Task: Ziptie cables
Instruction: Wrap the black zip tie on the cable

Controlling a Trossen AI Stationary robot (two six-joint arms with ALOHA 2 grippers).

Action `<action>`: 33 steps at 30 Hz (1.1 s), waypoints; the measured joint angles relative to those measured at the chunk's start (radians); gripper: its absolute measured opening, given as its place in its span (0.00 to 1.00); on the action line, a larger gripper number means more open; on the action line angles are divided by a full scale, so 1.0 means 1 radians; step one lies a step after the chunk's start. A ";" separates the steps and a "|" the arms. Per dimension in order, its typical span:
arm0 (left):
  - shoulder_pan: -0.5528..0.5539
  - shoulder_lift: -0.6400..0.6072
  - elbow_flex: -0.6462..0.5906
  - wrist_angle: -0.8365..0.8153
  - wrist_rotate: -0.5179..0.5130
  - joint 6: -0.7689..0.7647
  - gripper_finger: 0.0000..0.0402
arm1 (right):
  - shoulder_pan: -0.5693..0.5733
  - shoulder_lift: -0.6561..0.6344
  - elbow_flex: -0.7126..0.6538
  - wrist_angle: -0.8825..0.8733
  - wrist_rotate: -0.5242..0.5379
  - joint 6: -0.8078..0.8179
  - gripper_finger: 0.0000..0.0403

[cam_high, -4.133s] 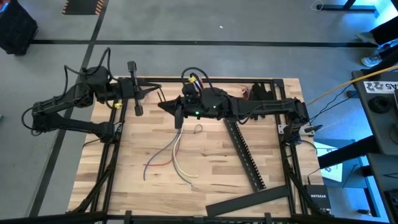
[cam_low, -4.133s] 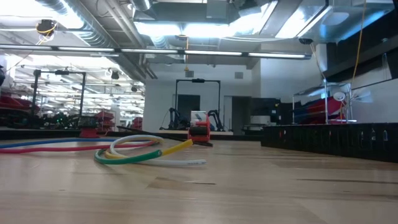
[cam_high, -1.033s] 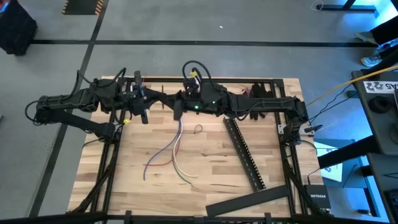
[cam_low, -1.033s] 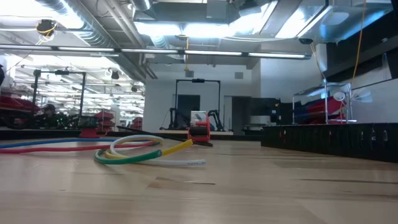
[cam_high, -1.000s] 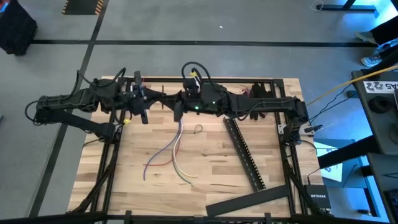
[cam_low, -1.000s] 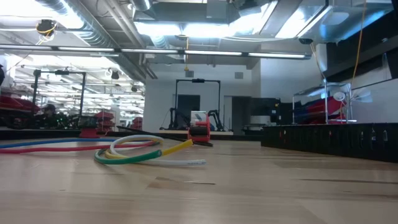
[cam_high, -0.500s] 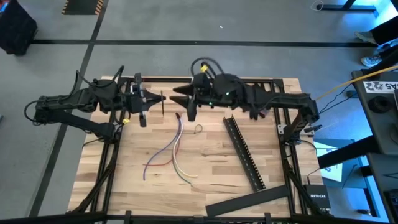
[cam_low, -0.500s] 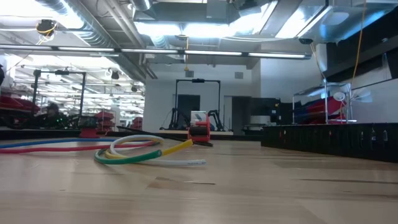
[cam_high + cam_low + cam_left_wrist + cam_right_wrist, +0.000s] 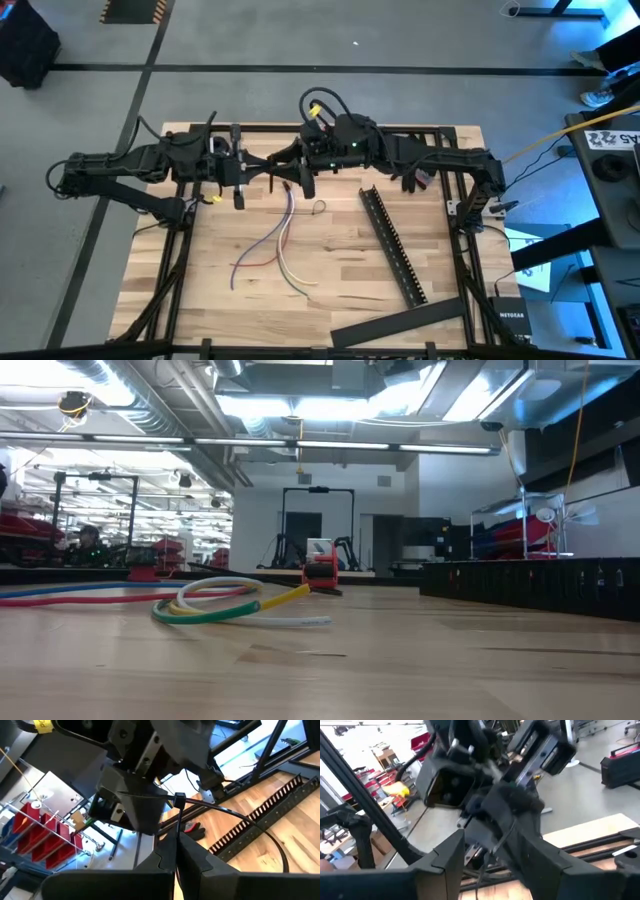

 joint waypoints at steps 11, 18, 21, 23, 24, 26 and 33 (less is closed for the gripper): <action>0.001 0.001 0.000 -0.012 -0.001 -0.026 0.00 | -0.001 0.000 0.000 -0.019 -0.022 -0.114 0.03; 0.012 0.000 0.002 -0.103 0.000 -0.060 0.00 | 0.019 -0.042 0.000 -0.094 0.150 -0.250 0.00; 0.011 0.001 0.002 -0.143 -0.001 -0.067 0.00 | 0.018 -0.064 0.000 -0.109 0.177 -0.272 0.00; 0.011 0.001 0.002 -0.173 -0.002 -0.070 0.00 | 0.018 -0.079 0.000 -0.113 0.188 -0.288 0.00; 0.011 0.001 0.002 -0.185 -0.004 -0.070 0.00 | 0.017 -0.089 0.000 -0.120 0.192 -0.294 0.00; 0.011 0.001 0.002 -0.224 -0.011 -0.070 0.00 | 0.017 -0.109 0.000 -0.134 0.218 -0.301 0.00; 0.011 0.012 0.000 -0.304 -0.017 -0.075 0.00 | 0.019 -0.168 0.000 -0.160 0.290 -0.328 0.00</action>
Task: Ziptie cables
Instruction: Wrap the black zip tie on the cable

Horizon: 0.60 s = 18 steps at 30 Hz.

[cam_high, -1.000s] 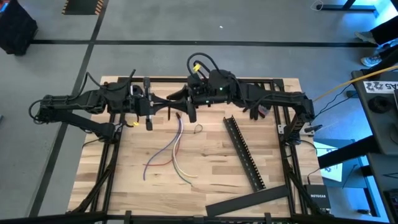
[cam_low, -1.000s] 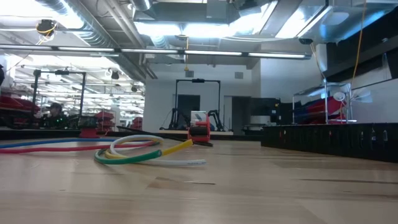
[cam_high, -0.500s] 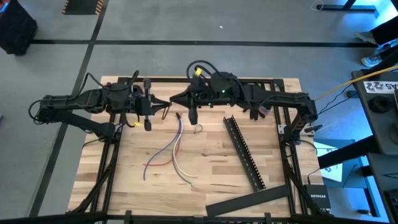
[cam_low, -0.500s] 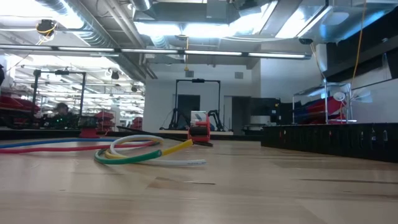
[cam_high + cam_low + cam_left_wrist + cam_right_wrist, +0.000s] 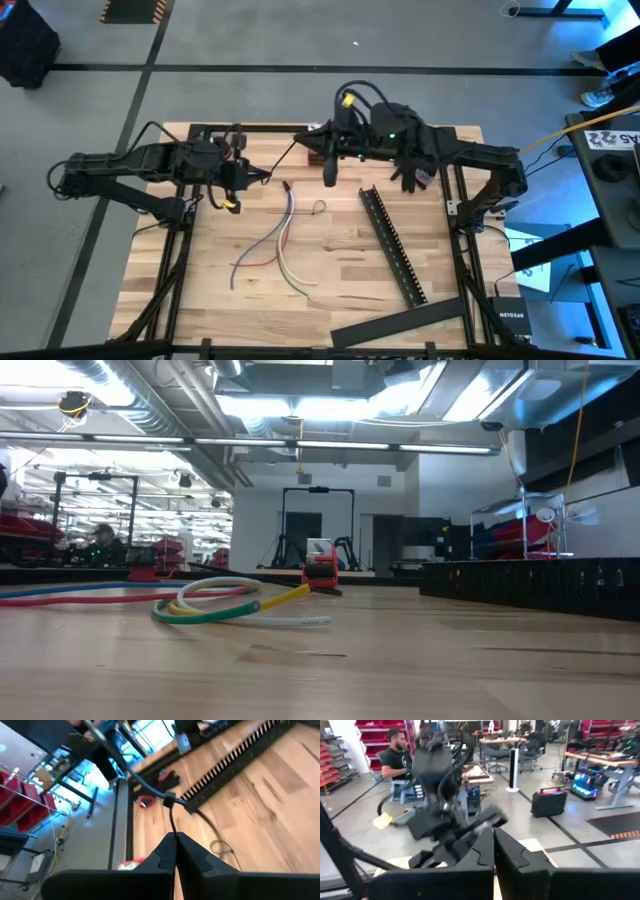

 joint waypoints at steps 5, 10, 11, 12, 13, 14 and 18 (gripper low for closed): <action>0.000 0.001 -0.037 0.004 -0.001 -0.020 0.00 | 0.000 -0.031 0.000 -0.001 0.011 0.021 0.00; -0.002 0.001 -0.057 0.026 0.001 -0.048 0.00 | 0.000 -0.034 0.000 -0.011 -0.014 0.153 0.02; -0.002 0.001 -0.058 0.020 0.002 -0.050 0.00 | 0.000 -0.037 0.001 -0.015 -0.015 0.184 0.04; -0.002 0.000 -0.060 0.020 0.002 -0.052 0.00 | -0.001 -0.040 0.003 -0.035 -0.018 0.201 0.06; -0.002 0.000 -0.060 0.027 0.002 -0.053 0.00 | -0.001 -0.043 0.004 -0.060 -0.022 0.213 0.09; -0.002 0.000 -0.060 0.032 0.002 -0.056 0.00 | -0.001 -0.047 0.004 -0.088 -0.021 0.214 0.13; -0.002 0.000 -0.059 0.021 0.002 -0.112 0.00 | -0.001 -0.054 0.002 -0.270 -0.006 0.184 0.29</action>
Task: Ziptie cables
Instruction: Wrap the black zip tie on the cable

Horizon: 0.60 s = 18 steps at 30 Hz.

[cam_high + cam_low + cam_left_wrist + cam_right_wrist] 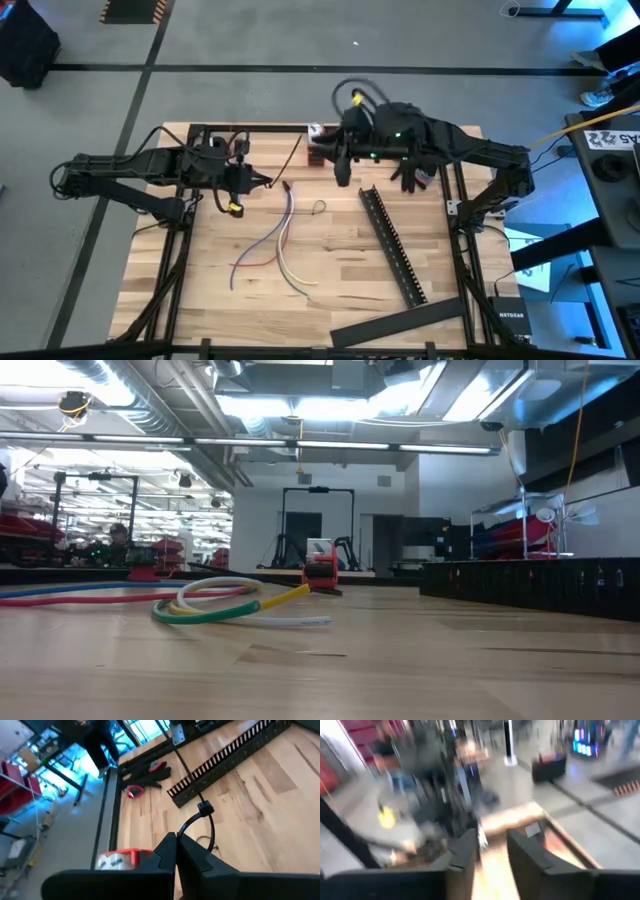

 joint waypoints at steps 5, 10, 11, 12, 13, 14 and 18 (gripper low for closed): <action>-0.005 0.000 -0.026 -0.051 -0.001 -0.151 0.00 | 0.001 -0.021 0.000 -0.360 0.066 -0.013 0.42; -0.050 0.002 -0.096 -0.097 0.000 -0.365 0.00 | 0.021 0.029 -0.003 -0.602 0.142 -0.068 0.44; -0.057 0.003 -0.115 -0.101 -0.001 -0.406 0.00 | 0.023 0.039 -0.014 -0.597 0.141 -0.100 0.43; -0.064 0.003 -0.134 -0.100 -0.002 -0.453 0.00 | 0.028 0.045 -0.032 -0.572 0.134 -0.130 0.43; -0.071 0.002 -0.160 -0.096 -0.003 -0.508 0.00 | 0.029 0.050 -0.060 -0.529 0.120 -0.159 0.43; -0.077 0.002 -0.185 -0.097 -0.003 -0.568 0.00 | 0.028 0.056 -0.095 -0.474 0.107 -0.179 0.43; -0.096 0.003 -0.257 -0.108 -0.009 -0.738 0.00 | 0.026 0.074 -0.292 -0.145 0.069 -0.229 0.42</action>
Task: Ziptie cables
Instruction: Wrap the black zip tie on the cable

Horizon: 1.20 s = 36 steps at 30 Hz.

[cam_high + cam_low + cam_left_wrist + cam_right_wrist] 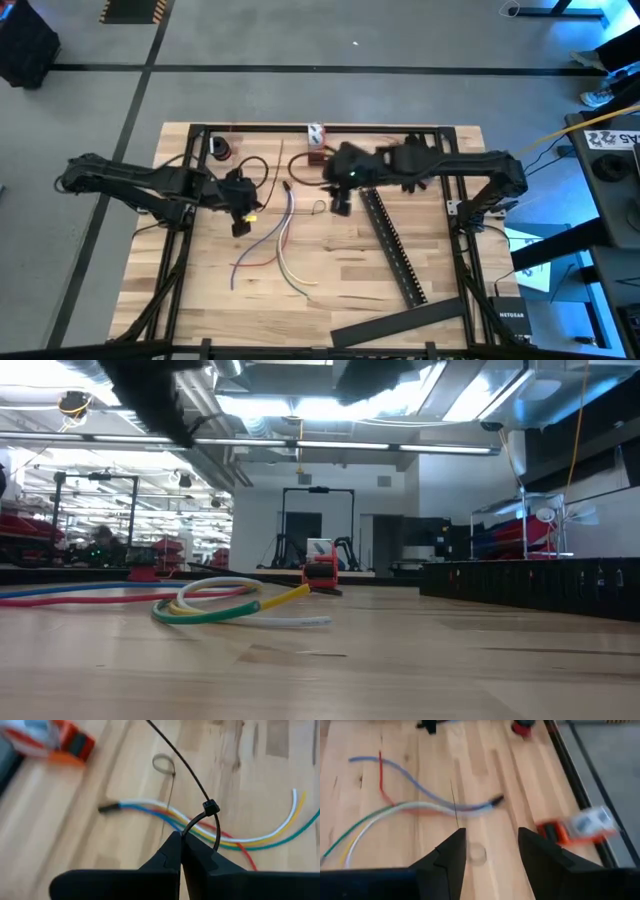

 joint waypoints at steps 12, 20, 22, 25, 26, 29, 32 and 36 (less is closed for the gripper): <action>0.036 -0.097 -0.010 -0.051 -0.004 -0.197 0.00 | -0.116 0.278 -0.255 0.652 -0.046 0.269 0.48; 0.126 -0.166 -0.010 -0.077 -0.003 -0.089 0.00 | -0.144 0.522 -0.082 0.610 -0.065 0.383 0.61; 0.143 -0.169 -0.010 -0.075 -0.009 -0.054 0.00 | -0.144 0.563 -0.051 0.608 -0.058 0.392 0.62; 0.158 -0.171 -0.010 -0.070 -0.115 -0.012 0.00 | -0.143 0.612 -0.015 0.605 -0.023 0.396 0.61; 0.160 -0.172 -0.010 -0.069 -0.147 -0.005 0.00 | -0.142 0.625 -0.010 0.598 -0.014 0.401 0.60; 0.163 -0.178 -0.009 -0.034 -0.170 0.042 0.00 | -0.142 0.655 -0.007 0.576 -0.011 0.455 0.55; 0.160 -0.180 -0.010 0.015 -0.160 0.057 0.00 | -0.138 0.655 -0.005 0.534 -0.025 0.485 0.46; 0.160 -0.179 -0.010 0.070 -0.151 0.036 0.00 | -0.129 0.649 -0.007 0.517 -0.008 0.395 0.24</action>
